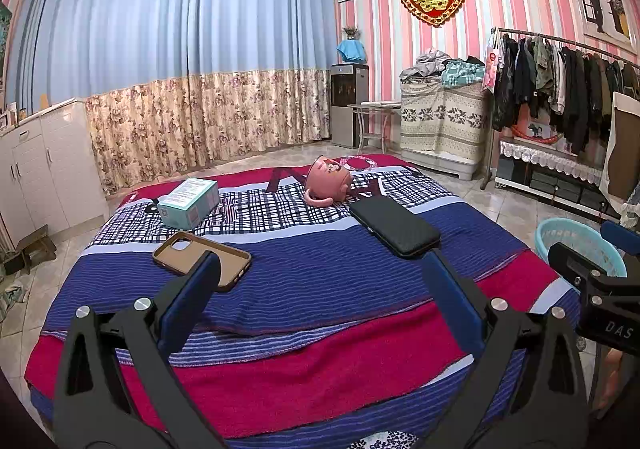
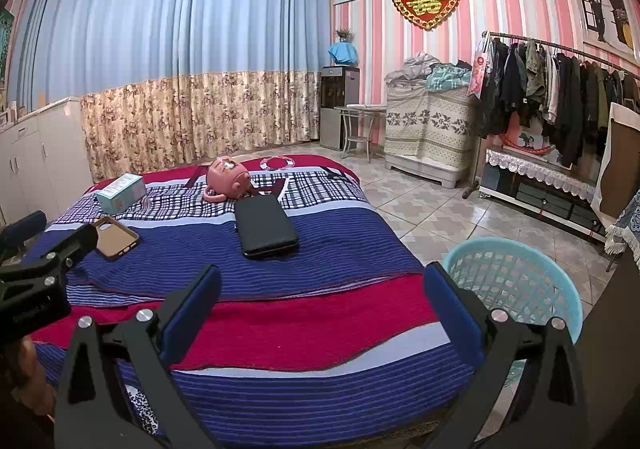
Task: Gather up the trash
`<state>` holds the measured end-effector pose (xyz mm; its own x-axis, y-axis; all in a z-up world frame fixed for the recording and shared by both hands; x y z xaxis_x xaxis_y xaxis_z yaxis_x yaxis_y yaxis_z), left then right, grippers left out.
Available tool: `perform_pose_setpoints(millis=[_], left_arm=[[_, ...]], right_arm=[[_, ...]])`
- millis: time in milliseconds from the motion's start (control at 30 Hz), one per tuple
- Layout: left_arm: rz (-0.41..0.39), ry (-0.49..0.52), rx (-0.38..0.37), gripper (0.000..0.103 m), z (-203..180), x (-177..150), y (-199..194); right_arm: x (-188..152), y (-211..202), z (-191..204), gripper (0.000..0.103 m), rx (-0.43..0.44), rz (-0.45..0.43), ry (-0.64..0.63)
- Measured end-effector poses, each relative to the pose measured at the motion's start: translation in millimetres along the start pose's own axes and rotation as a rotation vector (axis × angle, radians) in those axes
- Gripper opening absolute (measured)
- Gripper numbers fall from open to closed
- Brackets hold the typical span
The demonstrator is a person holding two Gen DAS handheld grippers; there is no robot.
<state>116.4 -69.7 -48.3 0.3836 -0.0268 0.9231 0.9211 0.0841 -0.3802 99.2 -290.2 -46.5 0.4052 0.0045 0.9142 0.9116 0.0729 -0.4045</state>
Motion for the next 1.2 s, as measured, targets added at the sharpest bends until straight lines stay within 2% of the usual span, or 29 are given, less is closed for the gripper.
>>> perform_pose_setpoints(millis=[1200], left_arm=[[-0.015, -0.001, 0.003, 0.098, 3.5, 8.4, -2.0]], right_arm=[[0.9, 3.1, -1.9, 0.098, -0.002, -0.003, 0.008]])
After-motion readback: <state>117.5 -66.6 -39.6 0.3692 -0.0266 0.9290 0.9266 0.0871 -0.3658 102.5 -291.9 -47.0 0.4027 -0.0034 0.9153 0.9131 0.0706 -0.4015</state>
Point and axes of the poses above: each gripper's, at about its wrist camera, not at the fingertips, and y roughly the way its jaws point, z to its left, x to its top, the point moved 10 cm from there along y, roughly the way its jaws point, and after that the axes turned 5 degrees about x, right-handed, at the moved point
